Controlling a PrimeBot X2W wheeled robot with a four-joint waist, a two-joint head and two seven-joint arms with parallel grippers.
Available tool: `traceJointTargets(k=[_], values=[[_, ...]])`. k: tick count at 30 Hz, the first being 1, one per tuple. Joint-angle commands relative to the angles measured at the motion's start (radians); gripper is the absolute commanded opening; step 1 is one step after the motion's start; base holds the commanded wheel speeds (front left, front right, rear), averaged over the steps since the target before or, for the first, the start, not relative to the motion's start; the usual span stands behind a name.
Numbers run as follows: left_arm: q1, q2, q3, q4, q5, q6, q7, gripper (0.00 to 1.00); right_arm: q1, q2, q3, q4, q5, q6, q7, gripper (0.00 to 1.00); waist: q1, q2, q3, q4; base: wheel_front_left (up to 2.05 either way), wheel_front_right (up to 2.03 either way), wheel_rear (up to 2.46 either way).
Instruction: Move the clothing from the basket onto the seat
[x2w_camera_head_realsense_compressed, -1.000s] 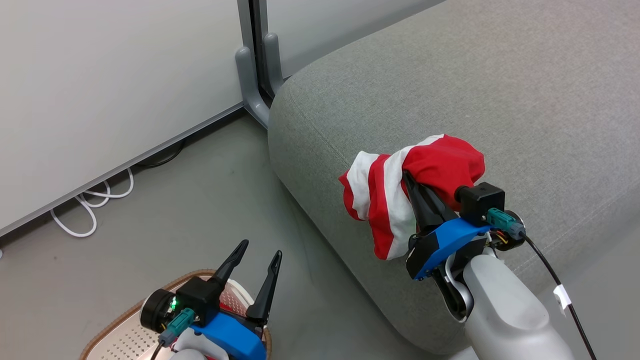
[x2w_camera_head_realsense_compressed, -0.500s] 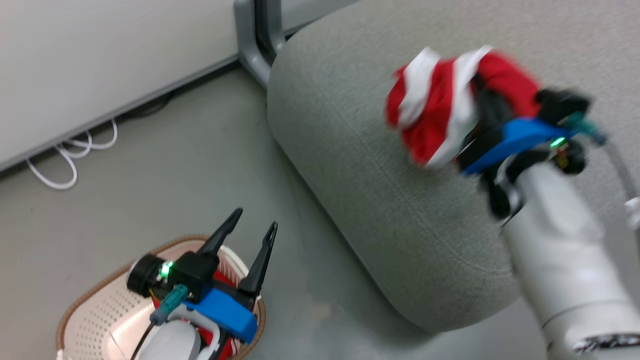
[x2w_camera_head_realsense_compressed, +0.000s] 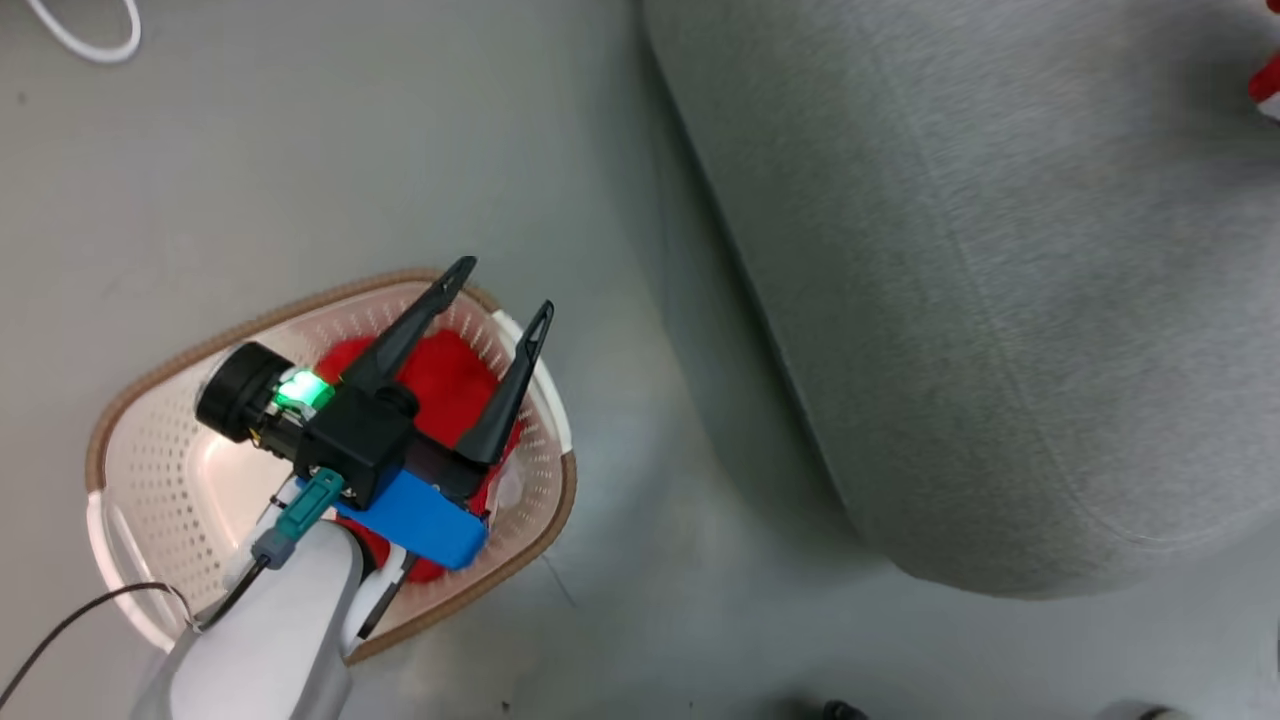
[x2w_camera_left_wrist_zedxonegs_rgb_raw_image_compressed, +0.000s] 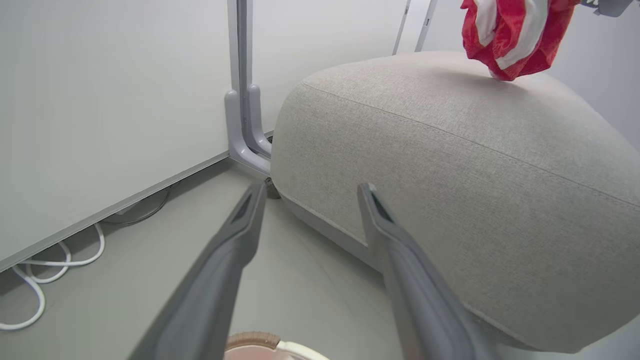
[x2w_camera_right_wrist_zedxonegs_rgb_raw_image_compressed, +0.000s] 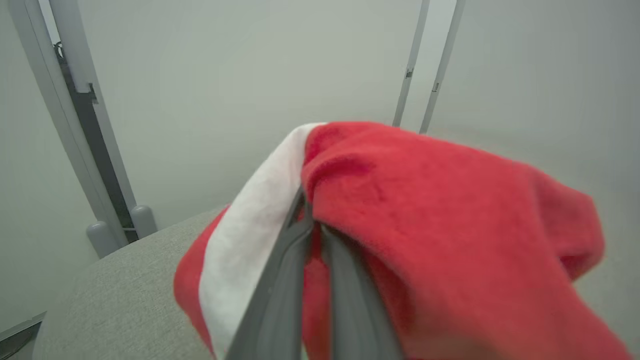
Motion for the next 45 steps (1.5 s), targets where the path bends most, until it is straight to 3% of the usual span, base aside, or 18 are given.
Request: traceJointTargets(k=[1, 14, 16, 17, 18, 25, 33, 45], values=[[-0.02, 0.012, 0.001, -0.014, 0.004, -0.004, -0.002, 1.0, 0.0, 0.012, -0.021, -0.008, -0.018, 0.0, -0.001, 0.0, -0.0003, 0.0, 0.093, 0.06, 0.0, 0.0, 0.0], [-0.041, 0.024, -0.018, -0.016, 0.002, -0.003, 0.0, 1.0, 0.078, 0.099, -0.108, -0.024, -0.129, 0.0, -0.001, 0.0, -0.0003, 0.0, 0.11, 0.058, 0.0, 0.0, 0.0], [-0.044, 0.019, -0.021, -0.008, -0.004, -0.003, -0.001, 1.0, 0.089, 0.112, -0.114, -0.03, -0.14, 0.0, -0.001, 0.45, -0.0003, 0.0, 0.098, 0.056, 0.0, 0.0, 0.0], [-0.044, 0.018, -0.022, -0.003, -0.006, -0.003, -0.001, 1.0, 0.093, 0.116, -0.116, -0.035, -0.145, 0.0, -0.001, 0.83, -0.0003, 0.0, 0.091, 0.056, 0.0, 0.0, 0.0], [-0.044, 0.017, -0.021, 0.003, -0.01, -0.003, -0.001, 1.0, 0.099, 0.118, -0.118, -0.043, -0.152, 0.0, -0.001, 1.0, -0.0003, 0.0, 0.084, 0.054, 0.0, 0.0, 0.0], [-0.004, -0.004, -0.007, 0.044, -0.033, 0.01, -0.003, 1.0, 0.169, 0.147, -0.048, -0.082, -0.185, 0.0, -0.001, 1.0, -0.0003, 0.0, 0.001, 0.048, 0.0, 0.0, 0.0], [0.095, -0.059, 0.042, 0.069, -0.063, 0.02, -0.003, 1.0, 0.336, 0.175, 0.092, -0.182, -0.174, 0.0, -0.001, 1.0, -0.0003, 0.0, -0.177, 0.068, 0.0, 0.0, 0.0], [0.303, -0.144, 0.181, 0.094, -0.071, 0.043, -0.003, 1.0, 0.673, 0.182, 0.305, -0.401, -0.076, 0.0, 0.011, 1.0, -0.0003, 0.0, -0.455, 0.176, 0.0, 0.0, 0.0]])
